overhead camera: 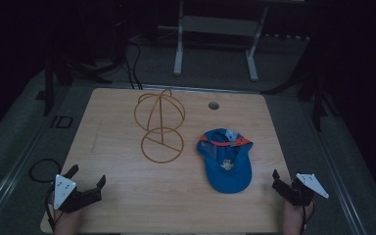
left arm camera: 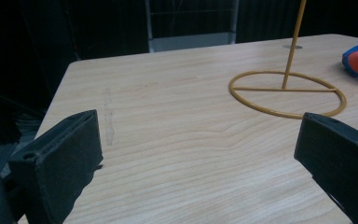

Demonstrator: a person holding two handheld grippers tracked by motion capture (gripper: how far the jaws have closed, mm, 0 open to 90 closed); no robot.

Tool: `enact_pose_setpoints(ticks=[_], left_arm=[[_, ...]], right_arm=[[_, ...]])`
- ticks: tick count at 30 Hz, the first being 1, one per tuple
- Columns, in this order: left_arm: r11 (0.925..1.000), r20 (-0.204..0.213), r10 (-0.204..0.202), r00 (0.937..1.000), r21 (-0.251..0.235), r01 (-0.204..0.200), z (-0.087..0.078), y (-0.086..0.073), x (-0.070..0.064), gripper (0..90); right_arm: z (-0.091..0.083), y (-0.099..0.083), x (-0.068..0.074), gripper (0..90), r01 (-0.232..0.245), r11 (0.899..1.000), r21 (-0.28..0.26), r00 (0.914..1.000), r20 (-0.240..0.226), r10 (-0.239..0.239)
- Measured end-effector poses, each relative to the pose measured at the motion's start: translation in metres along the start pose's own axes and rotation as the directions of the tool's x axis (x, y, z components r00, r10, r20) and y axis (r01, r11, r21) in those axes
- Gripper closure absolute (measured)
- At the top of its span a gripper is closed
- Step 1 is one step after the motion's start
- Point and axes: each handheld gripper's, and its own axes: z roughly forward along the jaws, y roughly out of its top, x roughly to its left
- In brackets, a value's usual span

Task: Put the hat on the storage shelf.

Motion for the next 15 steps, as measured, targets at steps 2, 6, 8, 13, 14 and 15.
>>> enact_pose_setpoints(ticks=[2,6,8,13,14,15], left_arm=[[1.0,-0.005,-0.003,1.0,-0.001,0.003,-0.0003,0.0004,0.0003,1.2],[0.9999,0.001,-0.01,1.0,0.012,0.01,0.001,-0.0002,0.0002,1.2],[0.9996,-0.004,-0.014,0.9999,0.023,0.014,0.0022,-0.0003,-0.0001,1.1],[0.9996,-0.017,-0.008,0.9998,0.027,0.008,0.0028,0.0011,-0.0019,1.2],[0.9997,-0.018,-0.003,0.9998,0.024,0.003,0.0027,0.0013,-0.0023,1.2],[0.9998,-0.015,-0.003,0.9999,0.019,0.003,0.0027,0.0016,-0.0026,1.2]], right_arm=[[0.0002,0.0001,0.0,14.0,0.004,1.0,0.003,0.9999,-0.011,-0.004],[0.0008,0.0003,-0.0002,14.0,0.004,1.0,0.009,0.9999,-0.013,-0.004],[0.0009,0.0003,-0.0005,14.0,-0.005,1.0,0.018,0.9994,-0.035,0.005],[0.0003,0.0003,0.0041,13.9,0.011,0.999,0.044,0.9974,-0.072,-0.008],[-0.0001,0.0012,0.0055,13.9,0.013,0.999,0.049,0.9961,-0.088,-0.009],[-0.0003,0.003,0.0076,13.9,0.024,0.999,0.049,0.9948,-0.1,-0.019]])
